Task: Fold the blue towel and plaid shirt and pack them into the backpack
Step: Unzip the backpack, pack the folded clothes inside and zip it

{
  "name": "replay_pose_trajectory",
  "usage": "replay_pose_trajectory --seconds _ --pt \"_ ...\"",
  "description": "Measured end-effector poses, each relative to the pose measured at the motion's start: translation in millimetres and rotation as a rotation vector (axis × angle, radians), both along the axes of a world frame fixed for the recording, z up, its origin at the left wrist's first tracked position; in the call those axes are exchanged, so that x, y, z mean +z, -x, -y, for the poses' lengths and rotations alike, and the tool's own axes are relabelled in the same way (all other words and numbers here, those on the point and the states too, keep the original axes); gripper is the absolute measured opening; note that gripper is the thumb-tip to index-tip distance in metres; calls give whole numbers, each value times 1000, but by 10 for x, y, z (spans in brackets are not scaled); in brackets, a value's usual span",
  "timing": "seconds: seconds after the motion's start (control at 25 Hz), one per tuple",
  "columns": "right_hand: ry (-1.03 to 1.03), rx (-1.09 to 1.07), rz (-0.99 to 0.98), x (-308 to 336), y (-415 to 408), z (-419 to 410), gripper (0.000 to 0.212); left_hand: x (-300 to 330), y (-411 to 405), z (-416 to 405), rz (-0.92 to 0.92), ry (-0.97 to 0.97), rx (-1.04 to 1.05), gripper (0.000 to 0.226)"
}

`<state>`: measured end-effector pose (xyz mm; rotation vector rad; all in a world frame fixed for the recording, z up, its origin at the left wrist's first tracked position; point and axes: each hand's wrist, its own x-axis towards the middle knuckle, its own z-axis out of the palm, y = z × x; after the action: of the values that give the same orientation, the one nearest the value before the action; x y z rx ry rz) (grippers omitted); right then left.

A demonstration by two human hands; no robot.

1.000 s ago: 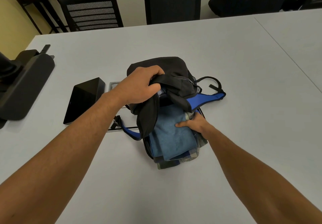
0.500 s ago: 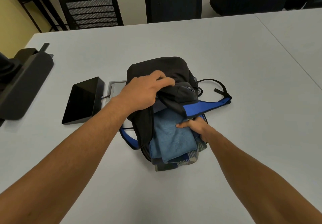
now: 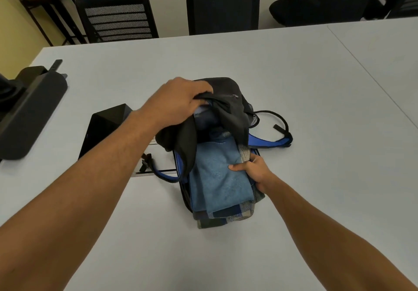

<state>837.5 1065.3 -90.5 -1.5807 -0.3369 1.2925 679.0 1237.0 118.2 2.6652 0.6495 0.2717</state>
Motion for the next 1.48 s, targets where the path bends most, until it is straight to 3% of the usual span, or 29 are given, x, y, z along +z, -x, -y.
replay_pose_trajectory --seconds 0.28,0.52,0.64,0.8,0.92,1.04,1.2,1.32,1.48 --pt "-213 -139 -38 291 172 -211 32 318 -12 62 41 -36 -99 16" --pt "-342 -169 65 406 191 -509 47 375 0 153 49 6 -127 17" --pt "-263 -164 143 293 173 -486 40 339 33 127 25 30 -132 16" --pt "-1 -157 353 9 214 -234 27 154 52 152 -55 50 -170 15" --pt "72 -172 453 -54 231 -165 39 63 7 154 -52 67 -145 14" --pt "12 -279 534 -32 361 -72 42 60 -25 162 -53 72 -127 14" --pt "114 -564 578 -207 777 243 76 -15 -14 249 -71 101 -149 13" --pt "302 -687 386 -267 1092 429 97 -74 3 308 -80 112 -155 14" --pt "97 -707 -221 -189 1194 353 93 -119 19 368 -106 96 -167 17"
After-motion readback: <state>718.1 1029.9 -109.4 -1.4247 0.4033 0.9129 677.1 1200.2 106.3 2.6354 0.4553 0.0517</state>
